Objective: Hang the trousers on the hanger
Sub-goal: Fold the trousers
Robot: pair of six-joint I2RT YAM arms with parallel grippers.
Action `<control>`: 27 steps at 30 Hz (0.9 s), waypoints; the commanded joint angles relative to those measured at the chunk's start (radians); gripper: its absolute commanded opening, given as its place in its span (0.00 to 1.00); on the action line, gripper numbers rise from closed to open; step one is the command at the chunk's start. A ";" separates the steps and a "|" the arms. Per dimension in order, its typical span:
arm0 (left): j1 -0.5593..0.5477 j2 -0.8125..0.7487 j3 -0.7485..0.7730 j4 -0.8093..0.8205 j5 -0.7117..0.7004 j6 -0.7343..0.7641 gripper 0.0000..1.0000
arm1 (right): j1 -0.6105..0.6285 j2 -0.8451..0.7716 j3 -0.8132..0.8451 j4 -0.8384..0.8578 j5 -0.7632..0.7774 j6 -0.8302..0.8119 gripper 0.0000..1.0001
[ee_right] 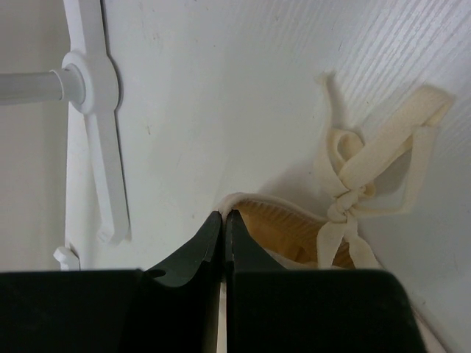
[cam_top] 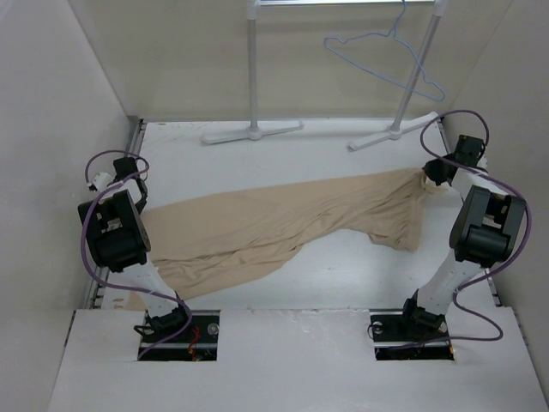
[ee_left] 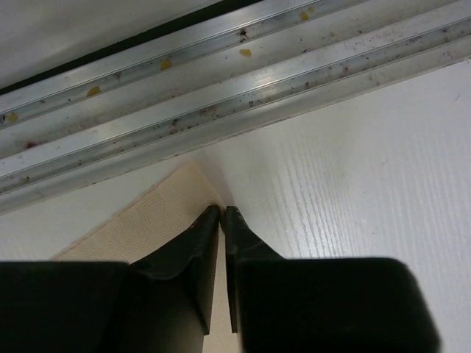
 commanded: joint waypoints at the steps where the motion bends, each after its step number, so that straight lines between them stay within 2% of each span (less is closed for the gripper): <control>1: 0.021 0.002 -0.093 -0.012 0.034 -0.017 0.03 | -0.023 -0.061 -0.012 0.046 -0.017 0.031 0.03; 8: 0.041 -0.041 -0.104 0.009 0.057 -0.011 0.00 | -0.015 -0.061 0.004 0.049 -0.022 0.037 0.03; 14: 0.034 -0.038 0.012 -0.017 0.071 -0.009 0.00 | -0.021 -0.030 0.057 0.049 -0.022 0.044 0.03; 19: 0.011 0.073 0.250 -0.063 0.065 -0.009 0.00 | -0.015 0.027 0.137 0.043 -0.007 0.058 0.03; 27: -0.051 0.368 0.757 -0.129 0.057 0.009 0.00 | -0.003 0.129 0.252 0.049 0.021 0.066 0.02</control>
